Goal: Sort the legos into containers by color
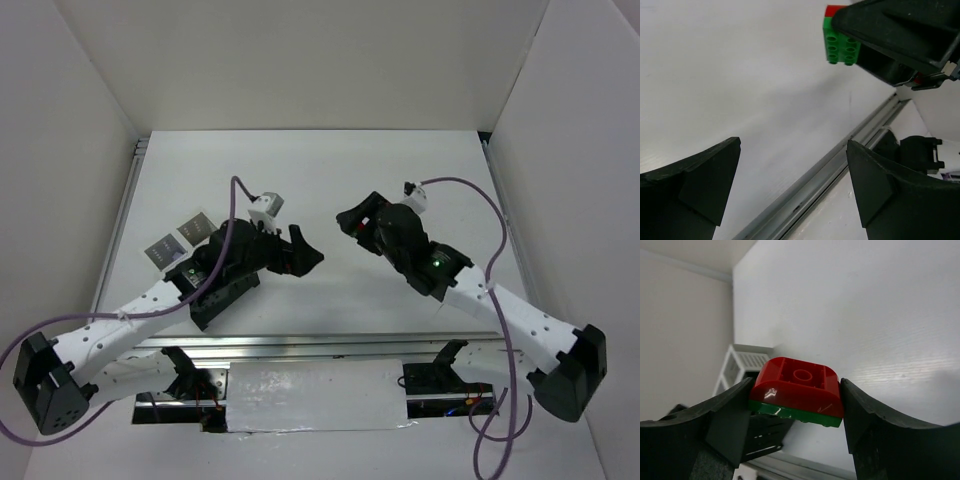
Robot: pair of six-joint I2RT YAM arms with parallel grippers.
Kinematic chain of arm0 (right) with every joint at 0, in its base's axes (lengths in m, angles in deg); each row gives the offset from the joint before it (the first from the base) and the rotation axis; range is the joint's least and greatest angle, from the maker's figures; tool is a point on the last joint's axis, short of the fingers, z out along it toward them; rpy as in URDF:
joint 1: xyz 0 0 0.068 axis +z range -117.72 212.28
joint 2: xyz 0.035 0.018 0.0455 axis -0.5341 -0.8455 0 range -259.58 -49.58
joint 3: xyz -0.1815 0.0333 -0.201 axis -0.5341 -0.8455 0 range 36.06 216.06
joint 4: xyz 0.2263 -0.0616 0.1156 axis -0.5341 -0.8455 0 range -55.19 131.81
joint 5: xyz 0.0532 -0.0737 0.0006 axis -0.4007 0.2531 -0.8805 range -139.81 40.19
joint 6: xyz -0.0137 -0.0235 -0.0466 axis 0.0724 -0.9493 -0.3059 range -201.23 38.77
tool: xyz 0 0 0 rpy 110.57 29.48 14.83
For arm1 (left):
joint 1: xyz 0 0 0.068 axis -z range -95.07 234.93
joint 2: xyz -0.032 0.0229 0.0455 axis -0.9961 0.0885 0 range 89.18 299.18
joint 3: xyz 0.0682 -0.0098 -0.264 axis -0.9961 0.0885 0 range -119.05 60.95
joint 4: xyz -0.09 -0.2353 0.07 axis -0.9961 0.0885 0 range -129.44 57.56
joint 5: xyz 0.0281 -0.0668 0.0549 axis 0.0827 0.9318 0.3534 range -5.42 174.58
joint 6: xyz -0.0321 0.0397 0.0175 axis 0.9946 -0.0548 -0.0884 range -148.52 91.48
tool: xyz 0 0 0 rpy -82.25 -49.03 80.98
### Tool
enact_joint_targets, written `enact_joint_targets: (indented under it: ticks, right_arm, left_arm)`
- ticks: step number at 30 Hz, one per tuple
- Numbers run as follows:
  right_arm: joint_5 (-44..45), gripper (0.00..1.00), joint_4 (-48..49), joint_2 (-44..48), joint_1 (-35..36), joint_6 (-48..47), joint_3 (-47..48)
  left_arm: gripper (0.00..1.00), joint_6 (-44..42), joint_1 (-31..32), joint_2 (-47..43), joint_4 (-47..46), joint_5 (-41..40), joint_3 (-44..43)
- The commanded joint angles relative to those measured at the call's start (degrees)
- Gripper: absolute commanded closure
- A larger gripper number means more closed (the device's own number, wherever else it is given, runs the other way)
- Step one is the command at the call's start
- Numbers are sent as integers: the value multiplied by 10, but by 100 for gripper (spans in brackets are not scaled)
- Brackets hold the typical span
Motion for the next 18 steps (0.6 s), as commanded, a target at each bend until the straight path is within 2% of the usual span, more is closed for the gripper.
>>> enact_joint_targets:
  ticks: [1,7,11,18]
  right_arm:
    - [136,100,16,51,50,135,-26]
    - [169,100,13,101,96,157,-20]
    - [190,100,-1,104,117,172,-17]
    - [142,100,27,100,125,130,-12]
  left_arm:
    - [0,8,47,17,-218,-15,11]
    - [0,-34,105,62,-301,-34,1]
    - [1,-44,112,65,-321,-52,8]
    - [3,-80,113,59,-328,-61,13]
